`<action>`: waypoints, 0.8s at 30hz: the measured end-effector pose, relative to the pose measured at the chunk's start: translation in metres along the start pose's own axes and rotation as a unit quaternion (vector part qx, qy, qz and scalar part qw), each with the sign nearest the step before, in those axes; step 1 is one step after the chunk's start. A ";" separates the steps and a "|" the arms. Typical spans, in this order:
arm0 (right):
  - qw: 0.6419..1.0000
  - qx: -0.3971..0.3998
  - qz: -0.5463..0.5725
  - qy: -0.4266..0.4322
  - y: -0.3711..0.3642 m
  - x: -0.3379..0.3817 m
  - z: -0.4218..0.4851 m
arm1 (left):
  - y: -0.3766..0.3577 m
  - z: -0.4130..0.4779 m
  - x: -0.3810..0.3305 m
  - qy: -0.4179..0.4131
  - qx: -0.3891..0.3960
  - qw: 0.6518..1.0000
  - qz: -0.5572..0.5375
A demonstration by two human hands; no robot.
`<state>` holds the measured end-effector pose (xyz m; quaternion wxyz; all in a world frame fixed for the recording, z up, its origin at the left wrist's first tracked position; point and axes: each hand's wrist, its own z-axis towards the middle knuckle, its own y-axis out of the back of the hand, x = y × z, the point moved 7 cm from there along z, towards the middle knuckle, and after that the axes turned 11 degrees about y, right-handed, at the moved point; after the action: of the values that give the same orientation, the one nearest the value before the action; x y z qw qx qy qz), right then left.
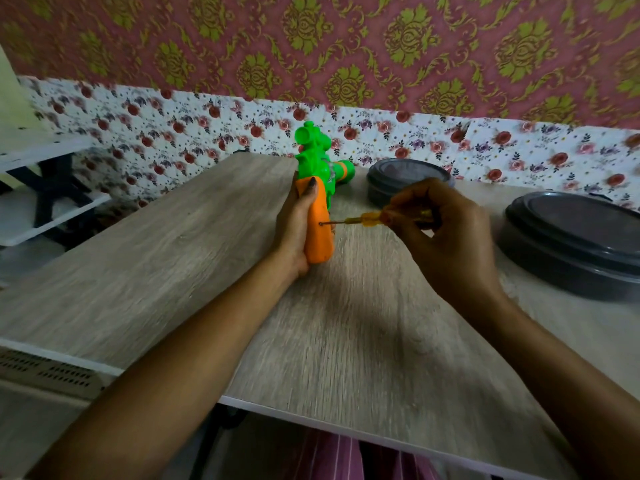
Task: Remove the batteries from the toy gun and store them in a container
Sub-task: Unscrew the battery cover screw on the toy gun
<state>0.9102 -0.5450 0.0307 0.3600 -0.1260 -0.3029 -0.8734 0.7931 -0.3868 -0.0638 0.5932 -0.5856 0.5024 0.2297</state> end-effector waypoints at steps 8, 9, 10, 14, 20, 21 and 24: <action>0.995 -0.003 -0.008 0.096 -0.005 0.021 -0.008 | 0.004 0.010 0.000 -0.016 -0.014 1.000 0.013; 0.992 0.002 -0.026 0.121 -0.007 0.024 -0.010 | 0.004 0.011 0.001 -0.017 -0.013 1.000 0.018; 0.988 0.008 -0.044 0.145 -0.009 0.027 -0.012 | 0.004 0.012 0.001 -0.016 -0.009 1.000 0.019; 0.983 0.005 -0.051 0.174 -0.012 0.031 -0.016 | 0.000 0.007 -0.002 -0.018 0.008 1.000 -0.006; 0.998 -0.029 0.051 0.030 -0.007 0.011 -0.007 | -0.003 0.001 -0.005 -0.025 0.002 1.000 -0.017; 0.997 -0.027 0.069 0.003 -0.008 0.007 -0.005 | -0.002 0.001 -0.005 -0.017 0.000 1.000 -0.025; 0.993 -0.046 0.108 -0.029 -0.008 0.005 0.001 | -0.001 0.001 -0.004 -0.004 0.003 0.999 -0.036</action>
<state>0.9009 -0.5424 0.0299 0.4372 -0.1998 -0.2575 -0.8382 0.7931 -0.3846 -0.0601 0.6049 -0.6007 0.4794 0.2084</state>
